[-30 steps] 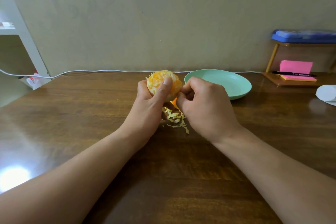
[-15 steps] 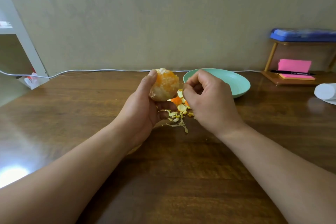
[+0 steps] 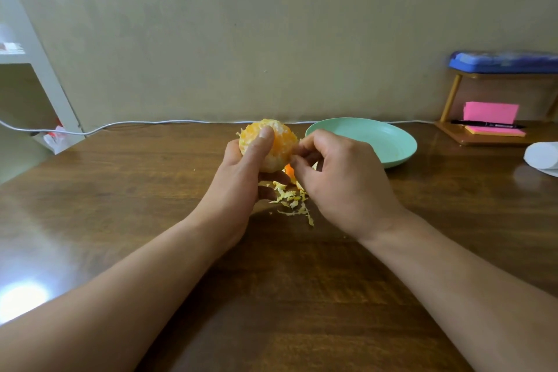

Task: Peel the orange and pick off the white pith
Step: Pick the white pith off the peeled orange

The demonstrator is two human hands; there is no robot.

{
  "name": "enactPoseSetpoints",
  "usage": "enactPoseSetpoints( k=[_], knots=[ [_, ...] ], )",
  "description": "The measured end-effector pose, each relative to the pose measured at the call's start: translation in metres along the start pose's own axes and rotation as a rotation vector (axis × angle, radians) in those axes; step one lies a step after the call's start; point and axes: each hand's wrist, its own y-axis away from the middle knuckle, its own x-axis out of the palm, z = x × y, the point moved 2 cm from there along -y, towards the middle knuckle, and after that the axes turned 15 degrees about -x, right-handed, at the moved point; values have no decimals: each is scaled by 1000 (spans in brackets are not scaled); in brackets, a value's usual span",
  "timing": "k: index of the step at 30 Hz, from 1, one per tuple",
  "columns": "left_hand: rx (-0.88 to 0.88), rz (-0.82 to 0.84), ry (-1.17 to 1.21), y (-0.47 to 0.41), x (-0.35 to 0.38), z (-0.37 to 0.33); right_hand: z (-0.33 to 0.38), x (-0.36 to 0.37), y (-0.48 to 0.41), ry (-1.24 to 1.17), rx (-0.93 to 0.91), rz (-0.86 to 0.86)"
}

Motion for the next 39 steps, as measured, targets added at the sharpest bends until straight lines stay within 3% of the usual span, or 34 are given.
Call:
enactPoseSetpoints(
  k=[12,20,30,39],
  knots=[
    [148,-40,-169,3,2,0,5,4,1,-315,280,-65],
    [54,-17,-52,3,4,-1,4,3,1,-378,299,-98],
    [-164,159,174,6,4,-12,-11,2,2,-284,324,-117],
    [-263,296,371,9,1,-12,13,2,2,-319,200,-108]
  ],
)
